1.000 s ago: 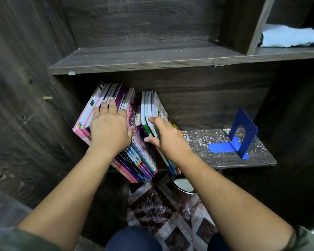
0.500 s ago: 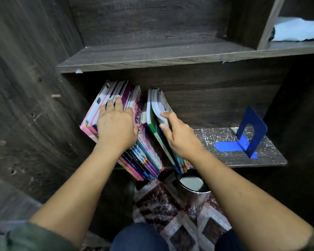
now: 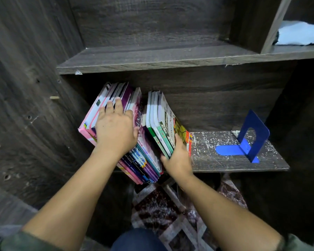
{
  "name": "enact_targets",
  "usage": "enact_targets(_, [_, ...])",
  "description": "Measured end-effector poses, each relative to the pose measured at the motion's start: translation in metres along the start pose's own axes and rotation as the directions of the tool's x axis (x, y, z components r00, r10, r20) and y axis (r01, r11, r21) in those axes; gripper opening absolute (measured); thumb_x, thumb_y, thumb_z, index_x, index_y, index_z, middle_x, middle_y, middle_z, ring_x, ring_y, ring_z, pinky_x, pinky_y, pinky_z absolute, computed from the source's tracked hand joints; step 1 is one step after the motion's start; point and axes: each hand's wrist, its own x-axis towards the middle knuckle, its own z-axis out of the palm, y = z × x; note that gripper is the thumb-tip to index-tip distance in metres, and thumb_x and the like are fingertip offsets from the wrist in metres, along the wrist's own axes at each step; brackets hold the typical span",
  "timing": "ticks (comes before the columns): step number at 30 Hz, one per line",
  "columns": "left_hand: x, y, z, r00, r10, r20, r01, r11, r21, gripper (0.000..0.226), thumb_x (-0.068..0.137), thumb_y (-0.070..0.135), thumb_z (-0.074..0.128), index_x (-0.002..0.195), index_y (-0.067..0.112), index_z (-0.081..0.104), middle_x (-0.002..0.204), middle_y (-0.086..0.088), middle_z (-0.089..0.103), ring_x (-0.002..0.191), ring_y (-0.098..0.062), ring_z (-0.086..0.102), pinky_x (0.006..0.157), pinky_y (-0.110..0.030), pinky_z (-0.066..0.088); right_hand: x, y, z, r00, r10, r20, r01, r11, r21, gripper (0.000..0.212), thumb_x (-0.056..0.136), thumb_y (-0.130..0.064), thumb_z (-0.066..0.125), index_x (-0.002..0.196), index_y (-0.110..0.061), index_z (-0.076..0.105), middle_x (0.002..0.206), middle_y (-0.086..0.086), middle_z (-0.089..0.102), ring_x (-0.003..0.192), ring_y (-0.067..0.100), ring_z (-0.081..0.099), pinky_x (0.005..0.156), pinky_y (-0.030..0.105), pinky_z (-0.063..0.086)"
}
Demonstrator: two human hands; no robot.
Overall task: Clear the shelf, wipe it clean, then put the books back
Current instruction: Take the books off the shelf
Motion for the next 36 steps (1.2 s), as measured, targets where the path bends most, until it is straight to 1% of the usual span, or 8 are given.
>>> enact_targets(4, [-0.001,-0.001,0.0,1.0,0.004,0.006,-0.004,1.0,0.014,0.06,0.092,0.055,0.044,0.139,0.019,0.046,0.157,-0.02,0.019,0.144,-0.036,0.022,0.117,-0.048,0.02,0.0,0.009,-0.006,0.997,-0.036,-0.075,0.027,0.994,-0.108,0.061,0.09,-0.029,0.064,0.141,-0.016,0.034,0.117,0.005,0.06,0.102,0.025,0.061,0.086,0.033,0.05])
enact_targets(7, [-0.004,-0.001,-0.003,1.0,-0.011,0.005,0.011,0.999,0.034,0.064,0.091,0.055,0.046,0.142,0.018,0.041,0.157,-0.019,0.021,0.143,-0.036,0.022,0.115,-0.055,0.016,0.002,0.016,-0.037,0.988,-0.103,-0.113,0.069,0.96,-0.272,0.047,0.094,-0.033,0.056,0.134,-0.015,0.04,0.092,0.0,0.053,0.075,0.021,0.051,0.059,0.025,0.034])
enact_targets(13, [-0.013,0.045,-0.033,0.915,0.196,-0.352,-0.249,0.962,-0.109,0.097,0.071,0.032,0.078,0.15,0.009,0.026,0.156,-0.021,0.023,0.144,-0.04,0.02,0.114,-0.058,0.015,-0.003,0.028,-0.096,0.891,-0.361,-0.276,0.25,0.896,-0.367,0.056,0.074,-0.032,0.072,0.125,-0.016,0.056,0.101,0.009,0.068,0.086,0.034,0.065,0.064,0.037,0.047])
enact_targets(17, [-0.014,0.104,-0.064,0.754,0.466,-0.463,-0.478,0.873,0.099,0.063,0.08,0.016,0.06,0.14,0.01,0.044,0.15,-0.02,0.036,0.142,-0.038,0.028,0.113,-0.056,0.022,-0.036,0.045,-0.132,0.773,-0.531,-0.347,0.306,0.791,-0.53,0.061,0.064,-0.049,0.061,0.118,-0.019,0.059,0.096,0.0,0.071,0.073,0.025,0.068,0.054,0.028,0.05])
enact_targets(22, [-0.03,0.157,-0.106,0.678,0.683,-0.271,-0.661,0.728,0.183,0.019,0.083,0.01,0.047,0.094,0.014,0.062,0.093,-0.006,0.068,0.098,-0.03,0.062,0.111,-0.051,0.028,-0.093,0.069,-0.185,0.696,-0.599,-0.397,0.263,0.726,-0.635,0.053,0.07,-0.051,0.051,0.108,-0.018,0.068,0.083,-0.002,0.069,0.065,0.023,0.064,0.051,0.026,0.044])
enact_targets(26, [-0.048,0.203,-0.114,0.551,0.818,-0.166,-0.807,0.573,0.144,0.031,0.06,0.033,0.084,0.074,0.02,0.059,0.068,-0.001,0.065,0.068,-0.027,0.065,0.073,-0.035,0.051,-0.145,0.101,-0.213,0.829,-0.398,-0.392,0.122,0.813,-0.569,0.043,0.062,-0.046,0.063,0.096,-0.022,0.065,0.073,-0.002,0.064,0.065,0.025,0.062,0.052,0.027,0.038])
enact_targets(31, [-0.092,0.284,-0.119,0.334,0.917,-0.219,-0.924,0.364,0.115,0.035,0.049,0.034,0.085,0.063,0.019,0.057,0.056,0.0,0.06,0.052,-0.026,0.061,0.045,-0.024,0.042,-0.201,0.15,-0.238,0.944,0.036,-0.327,-0.18,0.888,-0.422,0.046,0.075,-0.044,0.065,0.115,-0.03,0.047,0.101,-0.004,0.063,0.095,0.026,0.061,0.067,0.034,0.041])
enact_targets(36, [-0.131,0.37,-0.127,0.182,0.975,-0.129,-0.976,0.195,0.094,0.026,0.074,0.038,0.074,0.092,0.024,0.06,0.089,0.003,0.065,0.086,-0.021,0.063,0.071,-0.029,0.046,-0.249,0.213,-0.264,0.9,0.262,-0.348,-0.384,0.854,-0.351,0.04,0.086,-0.04,0.062,0.123,-0.034,0.048,0.102,0.0,0.067,0.094,0.03,0.063,0.074,0.036,0.047])
